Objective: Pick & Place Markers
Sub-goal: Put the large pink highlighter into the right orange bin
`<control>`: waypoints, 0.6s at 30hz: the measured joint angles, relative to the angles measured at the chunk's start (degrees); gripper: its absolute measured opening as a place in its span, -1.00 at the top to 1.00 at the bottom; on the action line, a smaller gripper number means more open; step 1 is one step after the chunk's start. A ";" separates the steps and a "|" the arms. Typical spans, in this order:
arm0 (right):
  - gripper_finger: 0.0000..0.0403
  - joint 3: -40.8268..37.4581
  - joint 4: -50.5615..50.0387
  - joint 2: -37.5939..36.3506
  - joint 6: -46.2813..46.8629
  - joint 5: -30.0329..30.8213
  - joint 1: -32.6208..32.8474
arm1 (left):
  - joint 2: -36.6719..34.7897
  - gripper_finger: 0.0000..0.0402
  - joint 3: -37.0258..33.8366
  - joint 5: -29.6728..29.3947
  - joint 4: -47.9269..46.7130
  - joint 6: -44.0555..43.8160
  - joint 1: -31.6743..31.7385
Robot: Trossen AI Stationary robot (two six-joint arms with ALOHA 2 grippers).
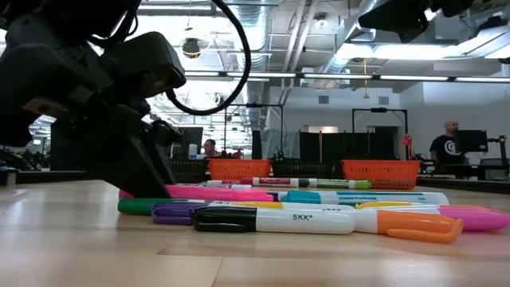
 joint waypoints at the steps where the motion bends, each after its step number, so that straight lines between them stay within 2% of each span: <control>1: -0.24 0.00 -0.01 0.00 0.00 -0.01 0.13 | -0.64 0.59 -0.04 -0.02 -0.16 0.04 0.00; 12: -0.24 0.00 3.88 0.02 -1.46 -0.22 0.76 | -9.11 0.60 0.07 -0.36 0.83 1.57 -0.09; 18: -0.24 0.00 5.50 0.02 -1.02 -1.58 0.74 | -12.27 0.59 0.07 -5.64 3.91 5.89 -0.09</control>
